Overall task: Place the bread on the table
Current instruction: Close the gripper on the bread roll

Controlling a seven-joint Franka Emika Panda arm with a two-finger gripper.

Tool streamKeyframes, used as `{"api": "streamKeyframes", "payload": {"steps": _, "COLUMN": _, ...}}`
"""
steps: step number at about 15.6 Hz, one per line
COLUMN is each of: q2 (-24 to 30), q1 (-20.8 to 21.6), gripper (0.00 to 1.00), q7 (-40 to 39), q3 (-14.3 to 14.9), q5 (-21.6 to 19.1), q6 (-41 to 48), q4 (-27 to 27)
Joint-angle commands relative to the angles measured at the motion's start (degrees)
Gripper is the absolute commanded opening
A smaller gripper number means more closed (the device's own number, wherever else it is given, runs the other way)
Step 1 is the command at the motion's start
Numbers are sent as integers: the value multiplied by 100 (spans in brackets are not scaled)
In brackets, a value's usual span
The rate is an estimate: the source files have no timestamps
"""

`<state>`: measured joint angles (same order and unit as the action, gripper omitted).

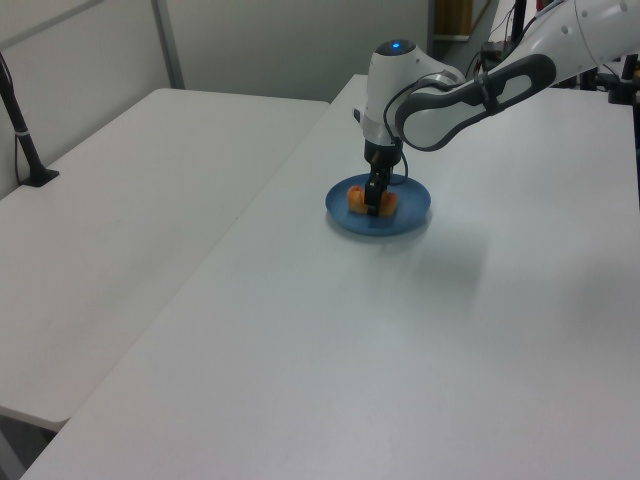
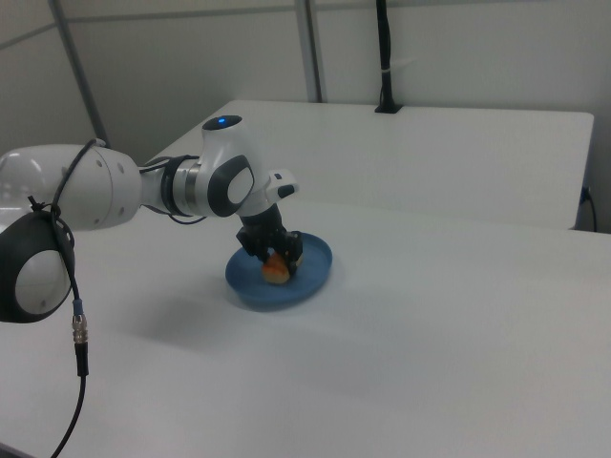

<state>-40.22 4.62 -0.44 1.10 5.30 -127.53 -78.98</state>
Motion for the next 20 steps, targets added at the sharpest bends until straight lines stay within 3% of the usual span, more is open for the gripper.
{"api": "streamKeyframes", "payload": {"steps": 1, "q2": 75, "q1": 57, "gripper": 40, "q7": -87, "q3": 83, "q5": 51, "q6": -132, "q4": -144}}
{"api": "streamKeyframes", "payload": {"steps": 11, "q2": 259, "q1": 13, "gripper": 37, "q7": -70, "q3": 83, "q5": 42, "q6": -70, "q4": -144}}
{"api": "streamKeyframes", "payload": {"steps": 20, "q2": 1322, "q1": 65, "gripper": 37, "q7": -87, "q3": 66, "q5": -99, "q6": 447, "q4": -425}}
